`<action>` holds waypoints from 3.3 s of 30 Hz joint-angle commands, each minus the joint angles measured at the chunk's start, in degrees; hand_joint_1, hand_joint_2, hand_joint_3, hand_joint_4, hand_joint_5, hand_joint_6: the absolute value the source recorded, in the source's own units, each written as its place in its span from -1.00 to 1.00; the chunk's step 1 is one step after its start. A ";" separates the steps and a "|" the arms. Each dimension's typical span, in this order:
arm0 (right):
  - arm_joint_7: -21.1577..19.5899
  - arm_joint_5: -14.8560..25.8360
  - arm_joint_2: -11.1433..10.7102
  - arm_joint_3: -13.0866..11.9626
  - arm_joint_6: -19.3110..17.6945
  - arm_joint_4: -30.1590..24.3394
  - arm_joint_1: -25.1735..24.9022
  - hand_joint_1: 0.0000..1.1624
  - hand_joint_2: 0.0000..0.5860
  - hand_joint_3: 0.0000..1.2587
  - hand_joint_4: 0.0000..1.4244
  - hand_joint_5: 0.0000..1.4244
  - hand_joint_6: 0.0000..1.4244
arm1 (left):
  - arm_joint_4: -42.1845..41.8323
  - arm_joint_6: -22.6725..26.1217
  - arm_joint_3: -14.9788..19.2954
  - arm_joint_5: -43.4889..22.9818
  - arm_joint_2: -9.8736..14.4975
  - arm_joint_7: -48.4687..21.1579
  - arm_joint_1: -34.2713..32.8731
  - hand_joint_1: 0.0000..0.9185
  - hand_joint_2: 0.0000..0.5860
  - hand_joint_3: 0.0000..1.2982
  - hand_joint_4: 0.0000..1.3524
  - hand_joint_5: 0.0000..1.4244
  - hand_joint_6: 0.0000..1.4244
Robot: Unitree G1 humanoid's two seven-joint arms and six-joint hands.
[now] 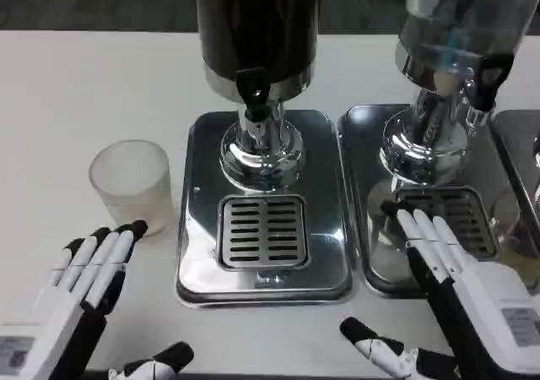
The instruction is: Grasp the cup under the faucet to collect the drink, then remove the cup.
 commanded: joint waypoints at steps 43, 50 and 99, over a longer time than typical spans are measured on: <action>-1.10 -1.11 4.85 4.46 1.28 0.25 -0.74 -0.38 -0.20 -0.93 -0.98 -1.00 -0.71 | 29.49 -7.94 4.58 -18.87 5.26 -5.95 -22.41 -1.00 -0.84 -1.00 -1.00 -1.00 -0.91; -1.27 -1.39 5.57 4.52 1.71 0.14 -2.02 -0.39 -0.10 -0.91 -0.98 -0.99 -0.69 | 41.07 -10.19 1.99 -18.59 6.26 -5.89 -30.98 -1.00 -0.87 -1.00 -1.00 -1.00 -0.88; -0.63 2.30 2.30 2.54 0.08 1.85 -4.84 -0.40 -0.02 -0.89 -0.95 -0.96 -0.65 | 69.05 -12.63 -14.13 -15.62 2.90 -5.34 -54.48 -1.00 -0.95 -1.00 -1.00 -1.00 -0.89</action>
